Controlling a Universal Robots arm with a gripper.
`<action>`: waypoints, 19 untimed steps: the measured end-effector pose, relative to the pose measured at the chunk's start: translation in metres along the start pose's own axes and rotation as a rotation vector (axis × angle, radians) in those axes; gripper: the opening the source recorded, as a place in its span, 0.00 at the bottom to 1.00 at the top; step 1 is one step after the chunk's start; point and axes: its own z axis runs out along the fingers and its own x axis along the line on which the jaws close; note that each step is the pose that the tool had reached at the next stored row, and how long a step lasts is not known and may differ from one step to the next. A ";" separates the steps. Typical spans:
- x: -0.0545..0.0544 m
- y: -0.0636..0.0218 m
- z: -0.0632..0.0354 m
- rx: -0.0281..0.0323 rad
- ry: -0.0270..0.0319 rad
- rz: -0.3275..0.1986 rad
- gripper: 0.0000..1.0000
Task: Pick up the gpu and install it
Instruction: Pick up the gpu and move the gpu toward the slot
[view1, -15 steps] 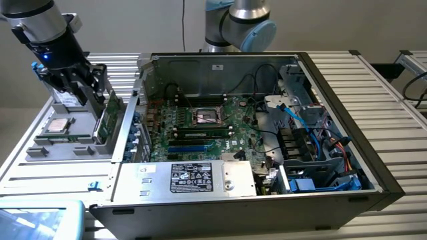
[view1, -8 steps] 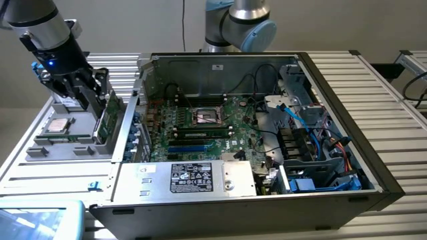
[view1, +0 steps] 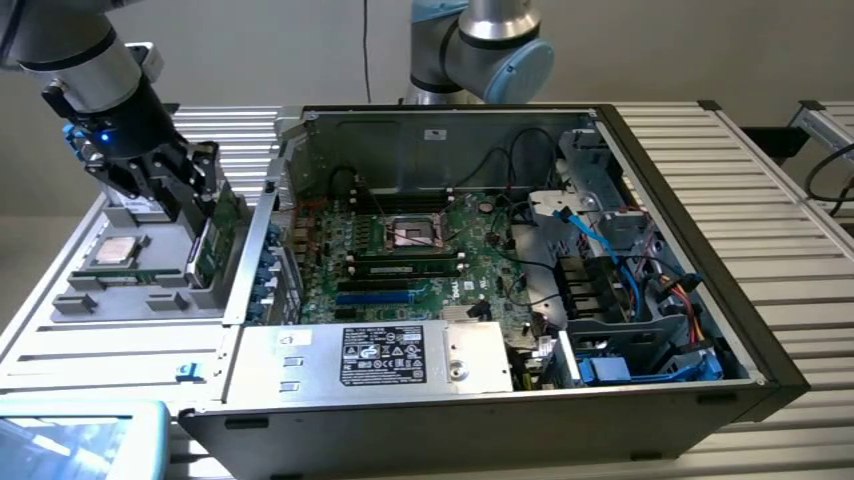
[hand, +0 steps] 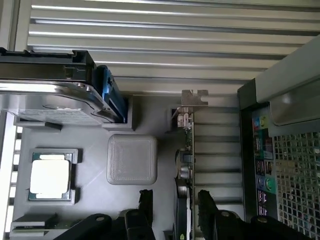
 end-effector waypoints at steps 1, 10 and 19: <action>0.000 -0.0001 0.0002 0.0112 -0.0006 0.002 0.49; -0.001 -0.0041 0.0056 0.0462 -0.0059 0.006 0.49; -0.004 -0.0077 0.0211 0.0378 -0.0060 0.008 0.49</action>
